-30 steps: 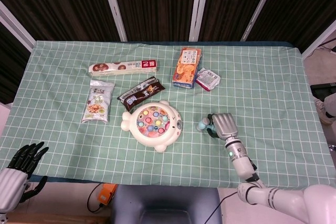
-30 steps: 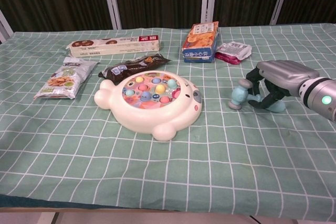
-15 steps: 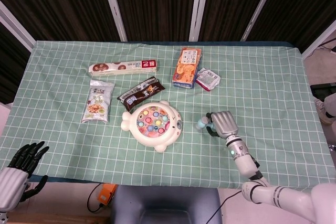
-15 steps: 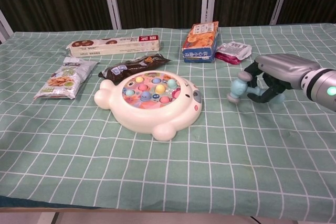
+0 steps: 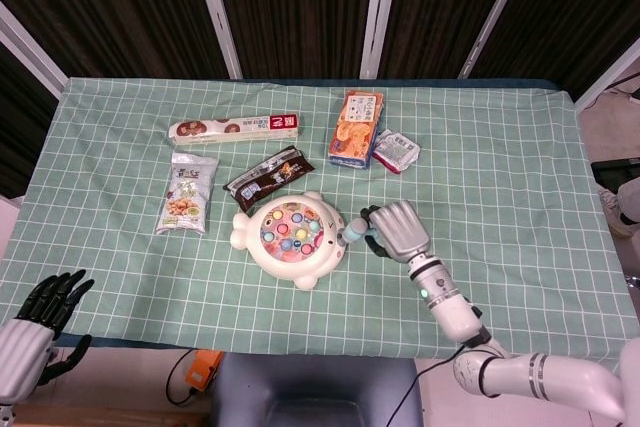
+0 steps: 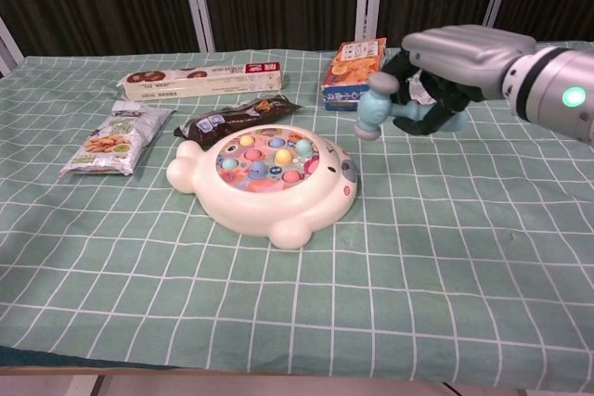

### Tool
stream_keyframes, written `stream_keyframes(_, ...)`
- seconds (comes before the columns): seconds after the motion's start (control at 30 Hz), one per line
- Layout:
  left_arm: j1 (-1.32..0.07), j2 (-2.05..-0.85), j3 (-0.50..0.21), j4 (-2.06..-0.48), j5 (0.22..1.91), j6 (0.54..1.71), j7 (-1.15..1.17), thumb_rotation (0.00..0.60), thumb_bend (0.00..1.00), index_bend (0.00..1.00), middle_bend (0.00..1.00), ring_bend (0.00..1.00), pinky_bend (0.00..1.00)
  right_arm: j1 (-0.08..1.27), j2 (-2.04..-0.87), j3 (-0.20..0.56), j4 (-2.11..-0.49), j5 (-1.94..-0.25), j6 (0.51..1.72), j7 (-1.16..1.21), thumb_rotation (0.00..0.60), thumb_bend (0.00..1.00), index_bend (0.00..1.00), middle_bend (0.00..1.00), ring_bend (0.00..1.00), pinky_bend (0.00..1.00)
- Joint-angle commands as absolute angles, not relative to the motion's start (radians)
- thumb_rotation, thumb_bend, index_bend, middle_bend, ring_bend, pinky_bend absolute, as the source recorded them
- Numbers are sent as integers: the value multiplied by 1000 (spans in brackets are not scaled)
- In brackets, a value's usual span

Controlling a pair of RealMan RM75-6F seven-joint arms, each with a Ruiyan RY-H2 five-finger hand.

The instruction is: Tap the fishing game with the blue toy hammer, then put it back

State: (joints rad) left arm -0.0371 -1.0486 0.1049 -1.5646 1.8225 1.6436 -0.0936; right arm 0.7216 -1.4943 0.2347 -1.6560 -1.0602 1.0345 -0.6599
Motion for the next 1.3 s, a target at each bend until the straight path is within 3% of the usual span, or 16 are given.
stream_keyframes(0.03, -37, -1047, 106, -1563, 1825, 1645, -97, 600, 388, 0, 12, 20, 92, 791, -1490, 281, -1756, -960, 1062, -790, 600, 572, 1000, 763, 837, 947)
stream_keyframes(0.43, -36, -1039, 108, -1552, 1823, 1655, -130, 600, 389, 0, 12, 19, 93, 1027, -1652, 330, -1742, -646, 1188, -1161, 600, 570, 1000, 763, 837, 947)
stream_keyframes(0.8, -38, -1035, 112, -1548, 1831, 1656, -143, 600, 387, 0, 12, 20, 92, 1160, -1808, 293, -1585, -562, 1263, -1340, 600, 568, 1000, 763, 834, 947)
stream_keyframes(1.3, -37, -1034, 115, -1543, 1836, 1664, -151, 600, 388, 0, 12, 20, 93, 1186, -1849, 272, -1521, -531, 1238, -1321, 600, 566, 1000, 763, 834, 947)
